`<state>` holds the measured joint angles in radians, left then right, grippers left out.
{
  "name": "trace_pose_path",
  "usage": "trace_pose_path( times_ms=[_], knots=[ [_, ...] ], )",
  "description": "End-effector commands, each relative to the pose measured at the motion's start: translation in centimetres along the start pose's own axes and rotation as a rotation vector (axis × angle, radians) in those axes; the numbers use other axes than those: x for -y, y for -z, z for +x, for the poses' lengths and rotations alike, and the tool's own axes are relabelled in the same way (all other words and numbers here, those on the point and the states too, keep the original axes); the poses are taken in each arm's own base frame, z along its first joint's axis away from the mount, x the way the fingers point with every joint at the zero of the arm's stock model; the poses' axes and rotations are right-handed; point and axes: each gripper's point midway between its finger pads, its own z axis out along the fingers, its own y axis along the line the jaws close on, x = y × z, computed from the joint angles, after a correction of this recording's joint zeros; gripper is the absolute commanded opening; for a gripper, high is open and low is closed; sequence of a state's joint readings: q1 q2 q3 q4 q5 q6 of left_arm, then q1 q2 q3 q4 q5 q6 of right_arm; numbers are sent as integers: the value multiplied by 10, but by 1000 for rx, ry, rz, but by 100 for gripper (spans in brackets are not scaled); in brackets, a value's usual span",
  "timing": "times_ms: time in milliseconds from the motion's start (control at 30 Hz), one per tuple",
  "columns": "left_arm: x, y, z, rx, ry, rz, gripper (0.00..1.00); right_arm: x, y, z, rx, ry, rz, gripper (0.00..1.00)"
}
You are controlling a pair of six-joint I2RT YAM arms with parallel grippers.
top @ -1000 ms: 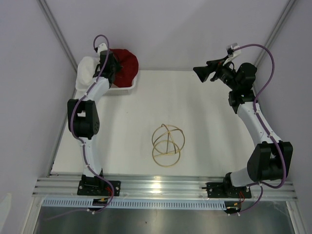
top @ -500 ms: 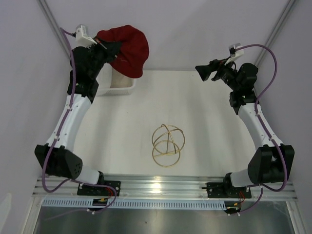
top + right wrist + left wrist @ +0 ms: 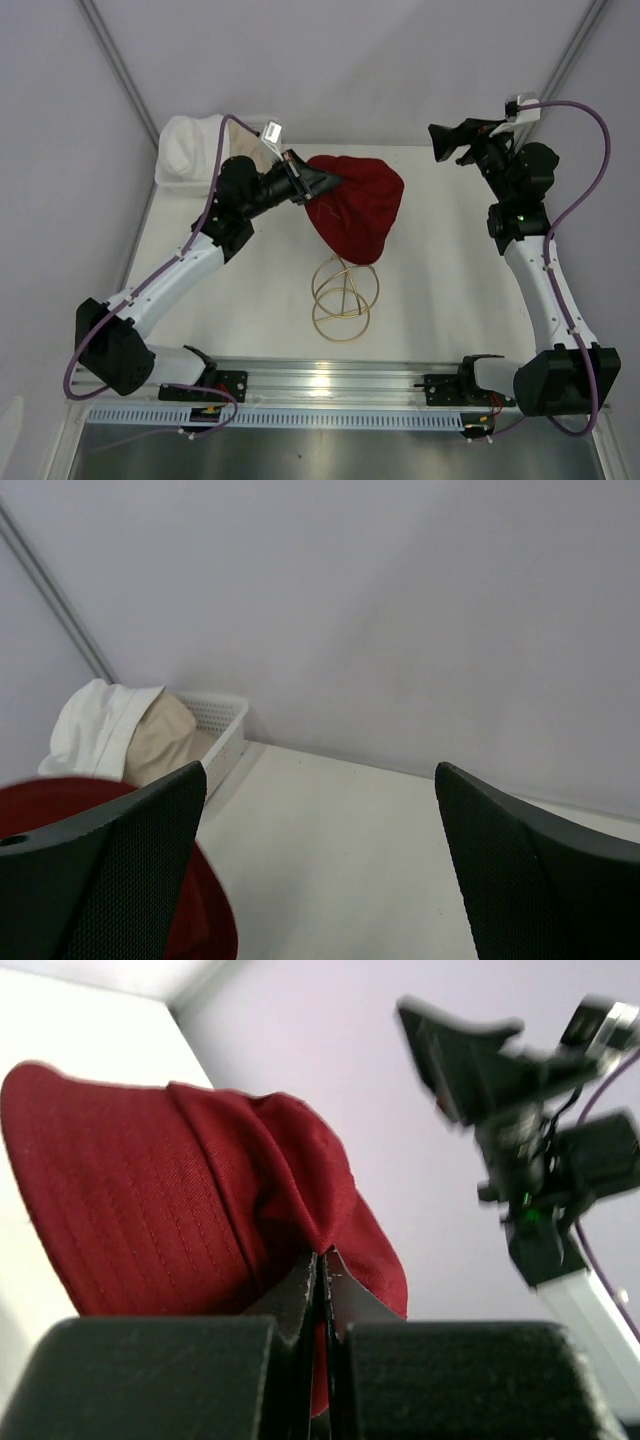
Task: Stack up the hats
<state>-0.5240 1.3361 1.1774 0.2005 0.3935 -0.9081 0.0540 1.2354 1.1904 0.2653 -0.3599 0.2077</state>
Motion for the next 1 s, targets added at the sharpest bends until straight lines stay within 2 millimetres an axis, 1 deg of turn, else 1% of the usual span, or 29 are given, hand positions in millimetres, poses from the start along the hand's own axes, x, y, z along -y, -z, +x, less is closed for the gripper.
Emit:
trace_pose_path(
  times_ms=[0, 33, 67, 100, 133, 167, 200, 233, 267, 300, 333, 433, 467, 500, 533, 567, 600, 633, 667, 700, 733, 767, 800, 833, 867, 900, 967],
  knots=[
    [59, 28, 2, -2, 20, 181, 1, 11, 9, -13, 35, 36, 73, 99],
    [55, 31, 11, -18, 30, 172, 1, 10, 9, -15, 39, 36, 69, 99],
    [63, 35, 17, -30, 31, 187, 1, 9, 9, -15, 40, 33, 64, 99],
    [72, 45, 18, -25, 15, 205, 1, 8, 9, -14, 40, 29, 58, 99],
    [76, 49, 21, -29, 12, 210, 1, 5, 8, -15, 42, 27, 41, 99],
    [78, 52, 28, -48, 14, 203, 1, 4, 6, -12, 35, 15, 32, 99],
    [82, 60, 29, -38, 8, 204, 1, 3, 5, -10, 30, 11, 22, 99],
    [83, 63, 30, -33, 10, 203, 1, -1, 5, -11, 29, 7, 3, 100],
    [78, 65, 36, -39, 23, 190, 1, -2, 4, -11, 26, -5, -6, 99],
    [78, 66, 31, -12, 31, 180, 1, -4, 3, -9, 22, -10, -16, 99],
    [83, 71, 27, 12, 35, 187, 1, -7, 2, -10, 21, -12, -36, 99],
    [94, 74, 13, 73, 62, 217, 1, -13, 3, -7, 8, -32, -58, 99],
    [101, 74, 9, 72, 108, 225, 1, -12, 2, -7, 12, -30, -45, 99],
    [104, 73, 14, 38, 123, 237, 1, -5, 0, -6, 5, -40, 12, 100],
    [109, 71, 19, 10, 126, 251, 1, -2, 0, -11, 5, -53, 43, 99],
    [110, 70, 23, -12, 125, 252, 1, -3, 0, -24, 19, -61, 60, 99],
    [108, 70, 29, -33, 131, 245, 1, -2, 3, -24, 9, -106, 86, 99],
    [103, 71, 39, -55, 139, 240, 1, -8, 6, -29, 22, -123, 71, 99],
    [98, 74, 45, -67, 153, 232, 1, -11, 10, -16, 7, -146, 53, 100],
    [96, 77, 49, -76, 161, 233, 1, -26, 18, -24, 38, -143, -19, 100],
    [88, 79, 55, -85, 170, 210, 1, -33, 22, -18, 30, -162, -47, 99],
    [89, 87, 56, -79, 167, 211, 1, -37, 27, -12, 20, -171, -60, 99],
    [90, 90, 56, -76, 166, 215, 1, -34, 31, 8, -28, -196, -40, 99],
    [89, 94, 58, -78, 167, 213, 1, -35, 37, 12, -40, -205, -27, 100],
    [88, 97, 57, -60, 169, 207, 1, -34, 40, 23, -68, -220, -9, 99],
    [95, 105, 54, -47, 160, 226, 1, -29, 44, 40, -111, -241, 26, 99],
    [88, 109, 56, -38, 161, 198, 1, -30, 50, 50, -139, -282, 41, 99]
  ],
)
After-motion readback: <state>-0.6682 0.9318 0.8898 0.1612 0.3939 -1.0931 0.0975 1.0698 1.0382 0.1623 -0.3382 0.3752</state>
